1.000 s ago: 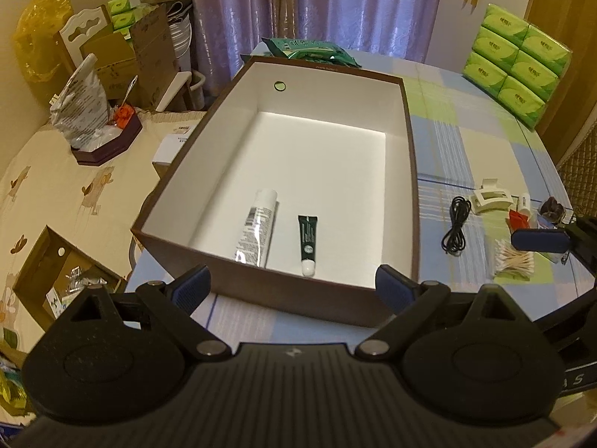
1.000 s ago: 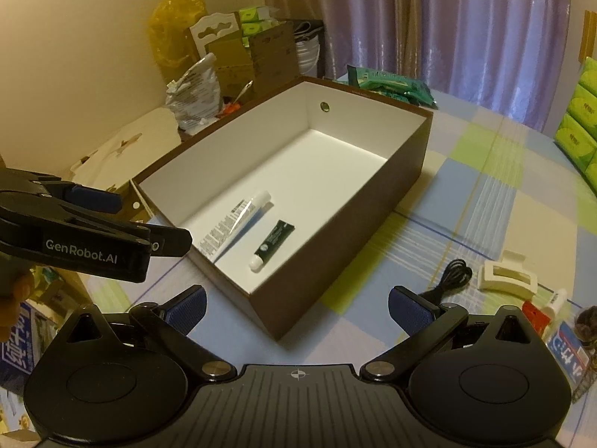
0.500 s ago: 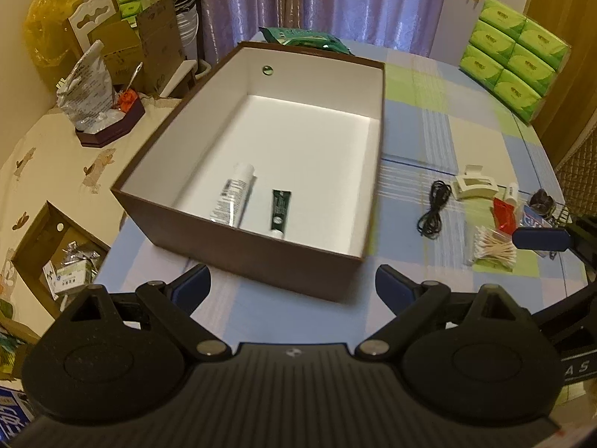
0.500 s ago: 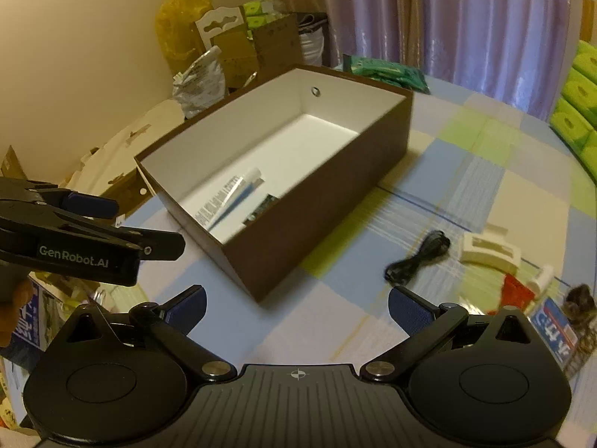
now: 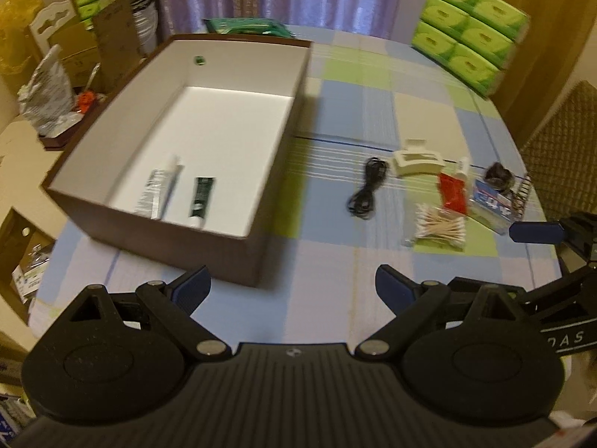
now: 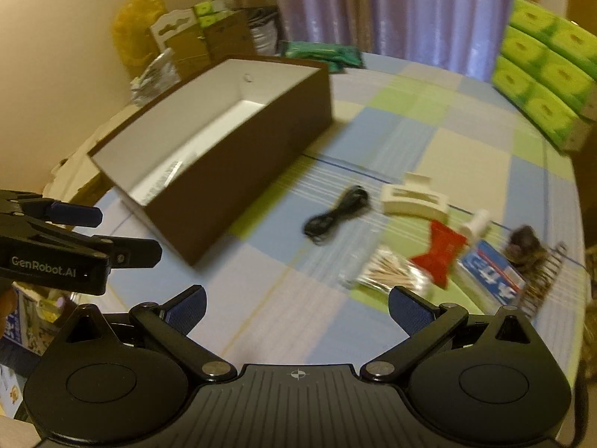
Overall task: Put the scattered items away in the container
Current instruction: 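Withdraw both tools from the box back toward the remaining items, then grasp the black cable with the left tool while the right tool grasps the cotton swab bag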
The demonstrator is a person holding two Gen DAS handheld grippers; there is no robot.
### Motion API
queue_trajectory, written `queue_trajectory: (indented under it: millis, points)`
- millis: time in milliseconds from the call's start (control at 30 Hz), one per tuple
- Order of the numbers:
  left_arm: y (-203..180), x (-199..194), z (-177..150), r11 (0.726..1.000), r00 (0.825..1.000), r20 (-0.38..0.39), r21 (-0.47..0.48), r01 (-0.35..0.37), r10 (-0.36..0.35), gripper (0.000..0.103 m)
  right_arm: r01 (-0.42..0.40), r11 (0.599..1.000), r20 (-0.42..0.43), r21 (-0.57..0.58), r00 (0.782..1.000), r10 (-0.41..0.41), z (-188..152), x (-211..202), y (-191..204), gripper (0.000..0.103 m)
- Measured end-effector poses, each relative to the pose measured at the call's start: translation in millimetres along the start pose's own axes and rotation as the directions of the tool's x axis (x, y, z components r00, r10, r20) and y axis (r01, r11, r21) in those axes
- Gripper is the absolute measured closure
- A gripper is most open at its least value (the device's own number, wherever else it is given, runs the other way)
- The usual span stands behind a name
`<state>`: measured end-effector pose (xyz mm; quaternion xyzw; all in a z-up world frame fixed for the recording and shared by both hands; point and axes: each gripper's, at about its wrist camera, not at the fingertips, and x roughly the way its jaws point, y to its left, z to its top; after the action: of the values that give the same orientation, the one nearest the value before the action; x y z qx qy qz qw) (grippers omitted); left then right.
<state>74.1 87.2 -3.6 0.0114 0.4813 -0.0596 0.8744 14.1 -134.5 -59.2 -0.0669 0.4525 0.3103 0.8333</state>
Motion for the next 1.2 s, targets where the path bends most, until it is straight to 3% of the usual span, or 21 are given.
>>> queue_trajectory:
  millis: [500,933,1000,1200]
  points:
    - [-54.2,35.2,25.0,0.985,0.995,-0.026,0.145,0.094,-0.091,0.01,0.101,0.982,0.004,0.158,0.995,-0.102,-13.9,-10.9,-56.4,0.002]
    - [-70.5,76.4,52.2,0.957,0.993,-0.047,0.263,0.121,-0.113,0.011,0.141,0.965,0.008,0.222,0.989,-0.146,-18.8,18.0,-76.9,0.003]
    - [-73.0,85.8,56.4,0.951,0.992,-0.057,0.285,0.122,-0.111,0.013,0.134,0.963,0.014,0.233,0.99,-0.141,-19.5,24.5,-79.7,0.014]
    - [-76.2,107.2,62.4,0.939,0.99,-0.095,0.318,0.133,-0.108,0.013,0.12,0.958,0.017,0.26,0.992,-0.129,-18.3,44.8,-84.9,0.028]
